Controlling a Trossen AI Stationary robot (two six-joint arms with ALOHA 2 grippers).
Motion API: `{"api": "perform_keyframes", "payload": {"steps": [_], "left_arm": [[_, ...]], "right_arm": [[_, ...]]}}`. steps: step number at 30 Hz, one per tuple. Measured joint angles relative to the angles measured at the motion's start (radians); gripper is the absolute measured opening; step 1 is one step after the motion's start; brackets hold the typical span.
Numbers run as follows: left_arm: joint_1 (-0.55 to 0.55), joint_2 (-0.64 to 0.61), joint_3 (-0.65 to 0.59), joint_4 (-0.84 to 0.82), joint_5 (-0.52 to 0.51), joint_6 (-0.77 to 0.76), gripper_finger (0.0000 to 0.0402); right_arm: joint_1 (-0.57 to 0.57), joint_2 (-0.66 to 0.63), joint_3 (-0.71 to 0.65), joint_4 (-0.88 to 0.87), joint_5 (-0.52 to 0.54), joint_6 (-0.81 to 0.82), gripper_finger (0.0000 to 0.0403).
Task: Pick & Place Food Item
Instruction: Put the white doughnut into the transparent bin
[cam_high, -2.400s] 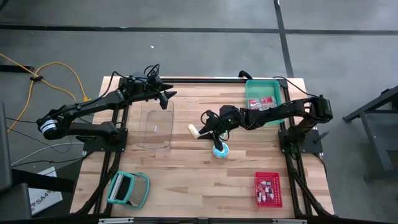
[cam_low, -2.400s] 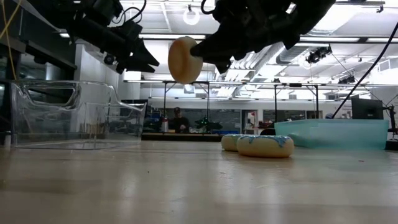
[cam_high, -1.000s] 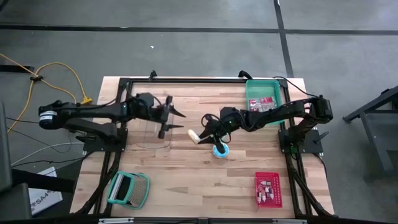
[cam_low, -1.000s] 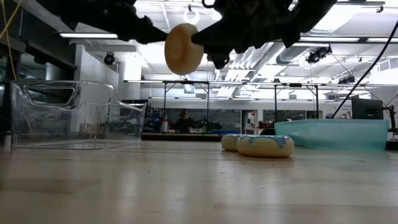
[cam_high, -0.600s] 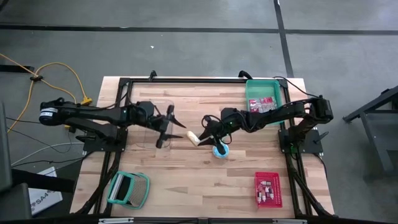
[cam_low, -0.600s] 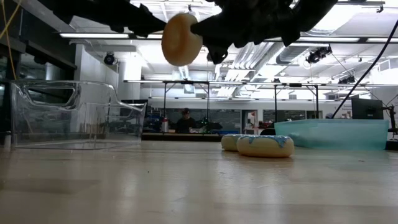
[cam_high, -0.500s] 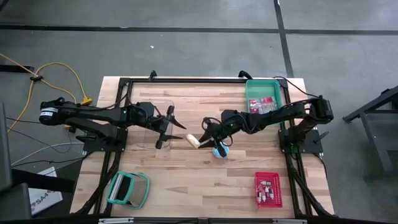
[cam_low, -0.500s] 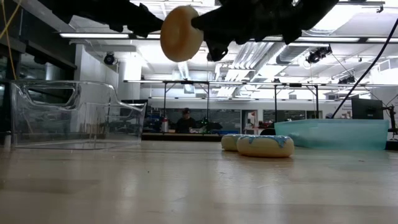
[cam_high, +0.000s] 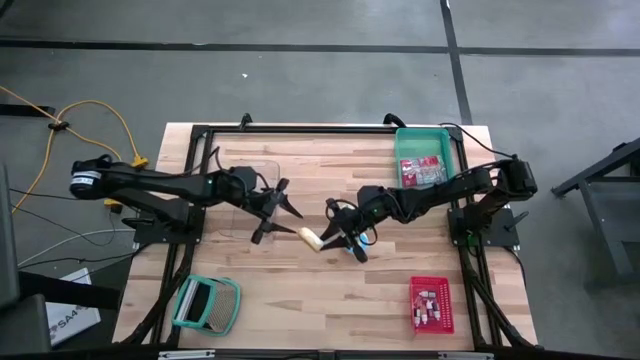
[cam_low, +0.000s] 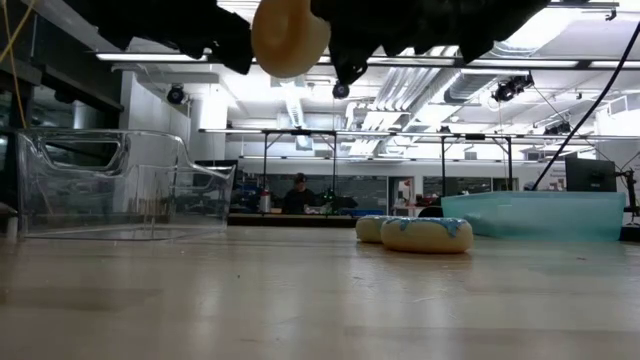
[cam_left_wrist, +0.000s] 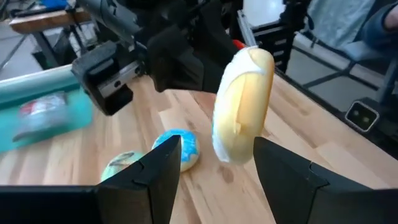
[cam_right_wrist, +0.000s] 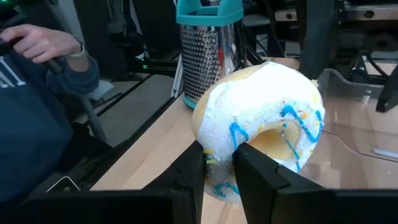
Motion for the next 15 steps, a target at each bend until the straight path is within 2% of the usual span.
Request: {"api": "perform_keyframes", "payload": {"steps": [7,15], "left_arm": [[0.000,0.054,0.000,0.101,0.093,-0.023,0.0195],[0.000,0.104,0.000,0.159,0.109,-0.031,0.0195]], "right_arm": [[0.011,0.000,0.000,0.006,0.000,0.001,0.0071],[0.011,0.000,0.000,0.010,0.000,0.001,0.0071]]}}
